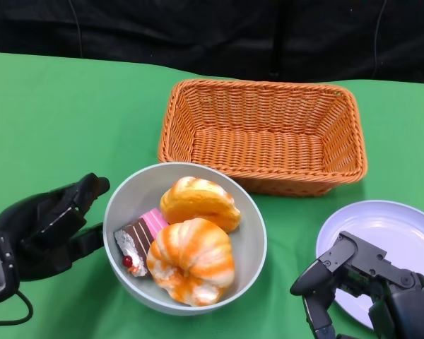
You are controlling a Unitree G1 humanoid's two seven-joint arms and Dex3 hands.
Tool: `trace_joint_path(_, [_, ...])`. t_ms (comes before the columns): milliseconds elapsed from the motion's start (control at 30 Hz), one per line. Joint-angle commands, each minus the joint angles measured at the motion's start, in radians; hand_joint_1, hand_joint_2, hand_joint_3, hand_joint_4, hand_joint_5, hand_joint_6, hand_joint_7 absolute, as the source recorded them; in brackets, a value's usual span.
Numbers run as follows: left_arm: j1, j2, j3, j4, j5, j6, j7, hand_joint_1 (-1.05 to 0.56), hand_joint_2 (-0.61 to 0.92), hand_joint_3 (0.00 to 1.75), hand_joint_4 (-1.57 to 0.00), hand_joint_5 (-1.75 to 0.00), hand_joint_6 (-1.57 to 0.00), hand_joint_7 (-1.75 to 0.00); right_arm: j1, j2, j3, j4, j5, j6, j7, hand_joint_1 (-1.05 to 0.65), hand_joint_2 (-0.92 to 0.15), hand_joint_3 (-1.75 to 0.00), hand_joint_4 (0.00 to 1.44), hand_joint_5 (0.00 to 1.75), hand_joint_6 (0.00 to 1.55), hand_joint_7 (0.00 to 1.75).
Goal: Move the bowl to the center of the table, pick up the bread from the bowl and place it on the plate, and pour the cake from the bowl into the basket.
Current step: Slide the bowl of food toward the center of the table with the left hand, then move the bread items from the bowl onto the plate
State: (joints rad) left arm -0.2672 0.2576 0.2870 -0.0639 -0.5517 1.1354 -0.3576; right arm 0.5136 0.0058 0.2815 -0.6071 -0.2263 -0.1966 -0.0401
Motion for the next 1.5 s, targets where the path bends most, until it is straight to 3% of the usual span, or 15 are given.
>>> trace_joint_path(33, [0.006, -0.025, 0.001, -0.028, -0.019, 0.046, 0.037, -0.64, 0.92, 0.68, 0.00, 0.00, 0.00, 0.00, -0.007, -0.006, -0.005, -0.017, -0.021, -0.034, -0.014, -0.24, -0.48, -1.13, 0.66, 1.71, 0.70, 1.43])
trace_joint_path(133, [0.000, -0.052, 0.016, -0.025, -0.033, 0.082, 0.053, -0.65, 0.92, 0.66, 0.00, 0.00, 0.00, 0.00, -0.023, -0.019, -0.010, -0.004, -0.061, -0.079, -0.028, -0.24, -0.47, -1.15, 0.66, 1.71, 0.71, 1.42])
trace_joint_path(233, [-0.013, -0.086, 0.033, -0.013, -0.046, 0.124, 0.073, -0.64, 0.92, 0.71, 0.00, 0.00, 0.00, 0.00, -0.062, -0.049, -0.017, 0.012, -0.141, -0.131, -0.046, -0.23, -0.40, -1.24, 0.66, 1.60, 0.67, 1.22])
trace_joint_path(367, [-0.027, -0.112, 0.032, -0.020, -0.045, 0.161, 0.103, -0.65, 0.92, 0.68, 0.00, 0.00, 0.00, 0.00, -0.131, -0.087, -0.013, -0.014, -0.259, -0.123, -0.040, -0.28, -0.52, -0.98, 0.60, 1.34, 0.56, 0.89])
trace_joint_path(467, [-0.032, -0.125, 0.025, -0.020, -0.048, 0.176, 0.107, -0.64, 0.92, 0.68, 0.00, 0.00, 0.00, 0.00, -0.174, -0.108, -0.012, -0.037, -0.322, -0.095, -0.021, -0.38, -0.73, -0.54, 0.49, 1.21, 0.47, 0.73])
trace_joint_path(633, [-0.038, -0.132, 0.013, -0.019, -0.041, 0.185, 0.104, -0.64, 0.92, 0.68, 0.00, 0.00, 0.00, 0.00, -0.216, -0.118, 0.001, -0.047, -0.353, -0.038, 0.015, -0.40, -0.81, -0.37, 0.47, 1.18, 0.45, 0.70])
trace_joint_path(733, [-0.043, -0.139, -0.012, -0.021, -0.038, 0.187, 0.101, -0.64, 0.92, 0.66, 0.00, 0.00, 0.00, 0.00, -0.279, -0.122, 0.017, -0.054, -0.405, 0.054, 0.097, -0.50, -0.90, -0.11, 0.30, 1.16, 0.36, 0.68])
trace_joint_path(967, [-0.031, -0.155, -0.042, -0.053, -0.039, 0.176, 0.100, -0.63, 0.92, 0.66, 0.00, 0.00, 0.00, 0.00, -0.357, -0.125, 0.054, -0.025, -0.497, 0.165, 0.206, -0.56, -0.92, -0.04, 0.15, 1.11, 0.22, 0.63])
trace_joint_path(1200, [-0.011, -0.170, -0.067, -0.085, -0.032, 0.164, 0.111, -0.61, 0.92, 0.65, 0.00, 0.00, 0.00, 0.00, -0.414, -0.146, 0.083, 0.091, -0.573, 0.201, 0.234, -0.57, -0.90, 0.00, 0.15, 0.96, 0.30, 0.44])
trace_joint_path(1500, [0.049, -0.106, -0.222, -0.169, 0.135, -0.052, 0.146, -0.57, 0.92, 0.62, -0.06, -0.03, -0.08, -0.04, -0.491, -0.229, 0.089, 0.253, -0.673, 0.188, 0.212, -0.62, -0.90, 0.00, 0.20, 0.85, 0.40, 0.26])
